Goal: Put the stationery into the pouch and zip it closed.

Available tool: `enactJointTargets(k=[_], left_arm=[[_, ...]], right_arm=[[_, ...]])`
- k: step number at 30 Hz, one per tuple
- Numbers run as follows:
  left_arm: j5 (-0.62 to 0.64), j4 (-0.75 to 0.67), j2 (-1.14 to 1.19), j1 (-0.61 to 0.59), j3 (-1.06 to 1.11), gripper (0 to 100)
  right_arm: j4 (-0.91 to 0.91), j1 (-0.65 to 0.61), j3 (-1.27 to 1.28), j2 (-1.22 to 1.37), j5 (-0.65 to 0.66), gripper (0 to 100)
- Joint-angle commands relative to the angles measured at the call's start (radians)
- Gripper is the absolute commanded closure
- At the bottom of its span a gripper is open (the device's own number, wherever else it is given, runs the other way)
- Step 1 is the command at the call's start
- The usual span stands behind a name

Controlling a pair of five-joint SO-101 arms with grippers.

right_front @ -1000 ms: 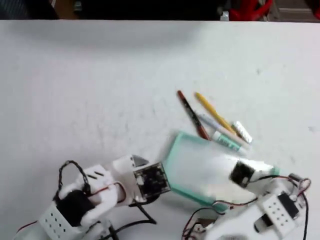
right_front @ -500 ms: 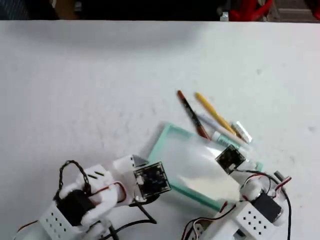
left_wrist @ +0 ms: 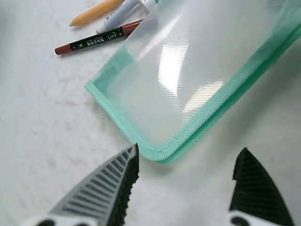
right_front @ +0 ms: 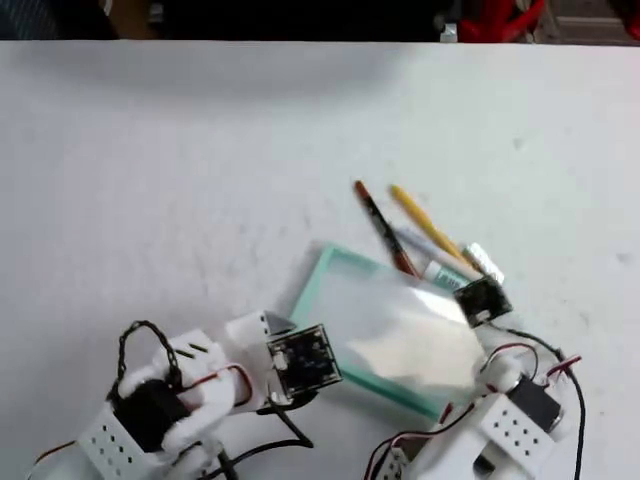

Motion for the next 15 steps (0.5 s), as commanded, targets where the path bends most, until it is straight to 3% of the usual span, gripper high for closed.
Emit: enactJointTargets(k=[1,7,13,15], left_arm=[[0.009,0.003,-0.012,0.012,-0.051,68],[0.009,0.017,-0.012,0.013,-0.051,68],[0.009,0.017,-0.012,0.013,-0.051,68],[0.009,0.017,-0.012,0.015,-0.051,68]], right_arm=[[-0.013,0.050,-0.064,0.154,-0.037,74.1],[-0.019,0.056,-0.198,0.486,-0.034,74.9],[-0.021,0.062,-0.368,0.834,-0.031,97.1],[-0.021,0.062,-0.427,0.928,-0.029,98.1]])
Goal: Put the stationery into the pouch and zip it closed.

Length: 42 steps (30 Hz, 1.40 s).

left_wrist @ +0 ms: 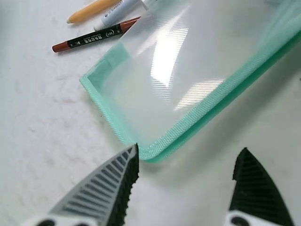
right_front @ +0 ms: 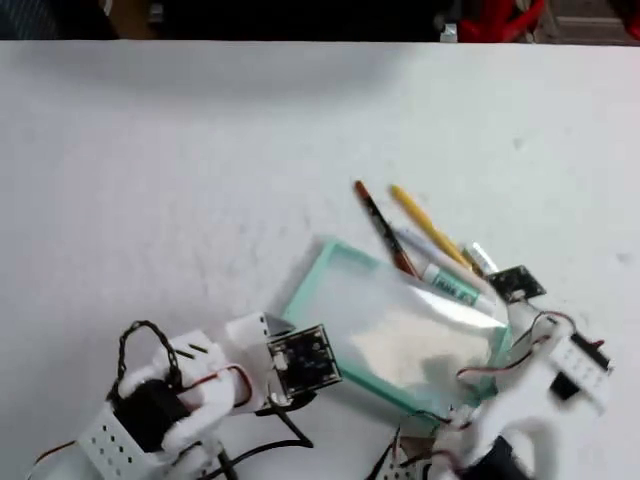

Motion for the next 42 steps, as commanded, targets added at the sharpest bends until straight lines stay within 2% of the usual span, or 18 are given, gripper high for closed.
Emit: enactJointTargets(k=[1,4,7,13,17,20,27,36,39,42], left_arm=[[0.009,0.006,-0.012,0.015,-0.051,68],[0.009,0.005,-0.012,0.015,-0.051,68],[0.009,-0.002,-0.012,0.016,-0.052,68],[0.009,-0.006,-0.012,0.012,-0.092,67],[0.009,0.028,-0.012,0.012,-0.183,64],[0.009,0.048,-0.012,-0.010,-0.267,65],[0.011,0.051,-0.012,-0.147,-0.379,64],[0.018,0.049,-0.012,-0.216,-0.423,65],[0.086,0.041,-0.012,-0.216,-0.471,64],[0.103,0.046,-0.012,-0.211,-0.506,64]], right_arm=[[-0.001,0.005,-0.094,0.182,-0.005,98.1],[0.021,0.001,-0.196,0.280,-0.005,98.1],[0.203,-0.005,-0.339,0.283,0.052,98.1],[0.627,-0.091,-0.689,0.131,0.181,98.1],[0.722,-0.171,-0.841,-0.033,0.173,98.1],[0.719,-0.272,-0.885,-0.166,0.072,98.1],[0.719,-0.536,-1.083,-0.352,-0.176,98.1],[0.723,-0.668,-1.559,-0.232,-0.456,98.1],[0.725,-0.791,-1.645,-0.197,-0.503,98.1],[0.725,-0.944,-1.656,-0.174,-0.516,98.1]])
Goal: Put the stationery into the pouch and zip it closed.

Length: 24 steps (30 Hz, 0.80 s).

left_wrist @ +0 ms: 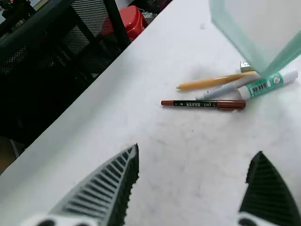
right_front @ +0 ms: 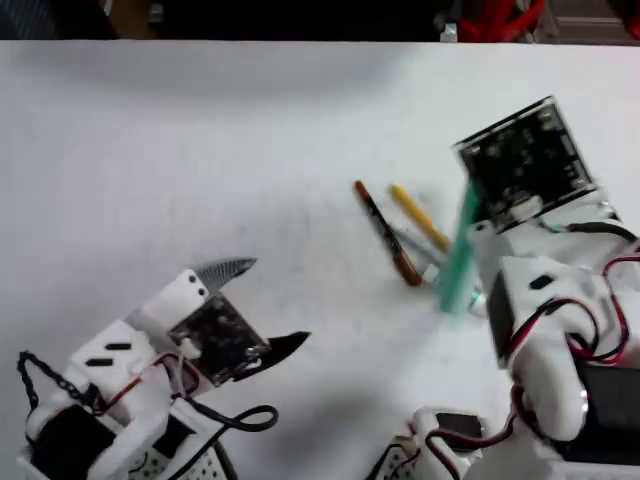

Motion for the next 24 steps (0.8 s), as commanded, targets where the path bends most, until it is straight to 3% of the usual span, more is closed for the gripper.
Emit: enactJointTargets(k=[1,6,12,21,24], left_arm=[[0.032,0.003,0.001,-0.005,-0.084,64],[0.035,0.034,0.001,-0.008,-0.068,64],[0.135,0.061,-0.024,-0.008,-0.051,64],[0.092,0.097,-0.274,-0.015,0.015,64],[0.092,0.137,-0.288,-0.073,0.015,64]], right_arm=[[0.007,-0.165,-0.049,0.033,-0.021,98.1],[0.008,-0.315,-0.025,0.031,-0.069,98.1],[0.007,-0.332,0.035,0.022,-0.147,98.1],[0.005,-0.331,0.038,-0.016,-0.144,98.1],[0.005,-0.331,0.044,-0.018,-0.114,98.1]])
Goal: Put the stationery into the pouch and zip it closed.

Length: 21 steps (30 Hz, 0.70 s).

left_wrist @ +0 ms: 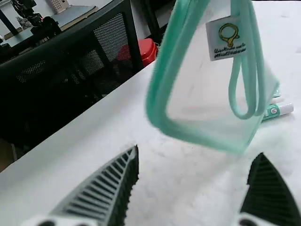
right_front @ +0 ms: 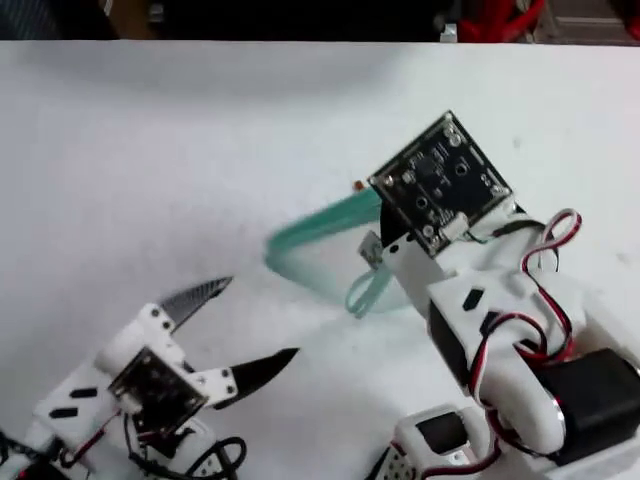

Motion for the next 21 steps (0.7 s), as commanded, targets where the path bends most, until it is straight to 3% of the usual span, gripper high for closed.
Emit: enactJointTargets(k=[1,5,11,16,21], left_arm=[[-0.018,0.038,-0.022,-0.079,-0.003,64],[-0.017,0.015,-0.022,-0.048,-0.003,64],[-0.009,-0.038,-0.022,0.068,0.046,64],[-0.009,-0.180,-0.027,0.050,0.236,64],[0.072,-0.261,-0.027,-0.019,0.267,65]], right_arm=[[0.001,-0.001,-0.002,-0.016,0.028,98.1],[0.001,-0.012,-0.003,-0.022,0.032,98.1],[0.001,-0.127,-0.008,-0.024,0.021,98.1],[0.001,-0.202,-0.009,-0.061,-0.035,98.1],[0.001,-0.213,0.023,-0.065,-0.084,98.1]])
